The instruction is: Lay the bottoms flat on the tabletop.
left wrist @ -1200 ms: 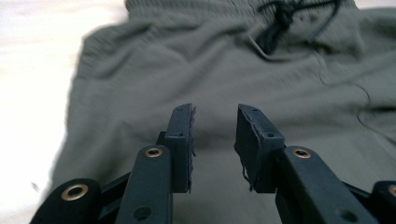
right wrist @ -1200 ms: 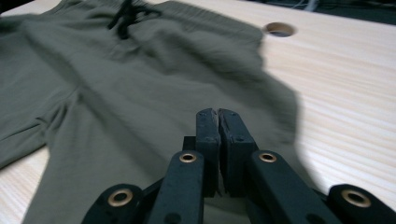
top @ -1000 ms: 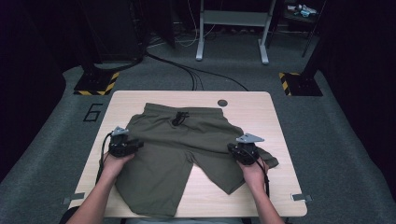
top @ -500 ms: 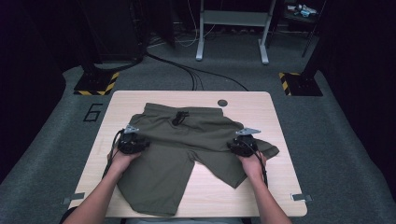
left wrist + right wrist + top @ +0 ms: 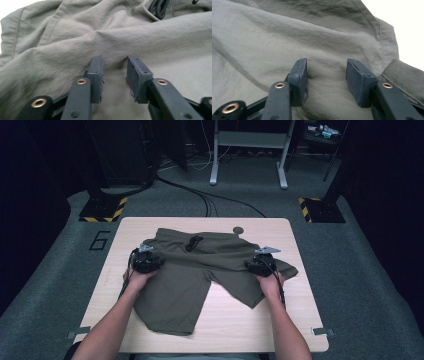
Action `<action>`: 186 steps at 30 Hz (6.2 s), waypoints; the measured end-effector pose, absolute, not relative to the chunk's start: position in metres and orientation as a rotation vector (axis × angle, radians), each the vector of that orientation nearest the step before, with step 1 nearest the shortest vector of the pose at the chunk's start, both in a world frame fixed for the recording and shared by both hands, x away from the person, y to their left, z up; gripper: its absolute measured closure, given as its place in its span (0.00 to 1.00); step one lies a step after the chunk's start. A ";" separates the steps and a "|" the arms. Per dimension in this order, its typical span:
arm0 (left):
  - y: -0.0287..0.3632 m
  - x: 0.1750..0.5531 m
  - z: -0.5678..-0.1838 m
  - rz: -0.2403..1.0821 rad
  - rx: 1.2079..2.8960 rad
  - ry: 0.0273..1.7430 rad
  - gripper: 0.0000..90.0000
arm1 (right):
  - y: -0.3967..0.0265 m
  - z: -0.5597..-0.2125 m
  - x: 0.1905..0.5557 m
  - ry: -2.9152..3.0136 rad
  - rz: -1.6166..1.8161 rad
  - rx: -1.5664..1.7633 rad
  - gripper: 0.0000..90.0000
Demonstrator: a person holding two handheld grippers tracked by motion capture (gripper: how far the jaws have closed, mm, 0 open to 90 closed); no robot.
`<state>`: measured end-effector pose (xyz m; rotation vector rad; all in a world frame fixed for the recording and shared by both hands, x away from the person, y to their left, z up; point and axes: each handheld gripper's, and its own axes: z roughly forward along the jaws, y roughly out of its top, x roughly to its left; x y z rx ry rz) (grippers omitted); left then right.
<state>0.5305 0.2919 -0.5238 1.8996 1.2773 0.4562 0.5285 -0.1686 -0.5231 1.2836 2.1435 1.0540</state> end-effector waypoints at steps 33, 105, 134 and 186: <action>0.313 0.463 -0.494 0.523 1.826 1.191 0.51 | -0.154 -0.526 0.393 2.371 1.117 1.010 0.78; 0.394 0.441 -0.509 0.440 1.840 1.337 0.40 | -0.081 -0.526 0.482 2.333 1.089 1.064 0.55; 0.339 0.391 -0.488 0.400 1.850 1.292 0.41 | -0.037 -0.497 0.414 2.338 1.321 0.899 0.60; 0.315 0.407 -0.479 0.359 1.885 1.177 0.93 | 0.049 -0.490 0.415 2.450 1.403 0.733 0.60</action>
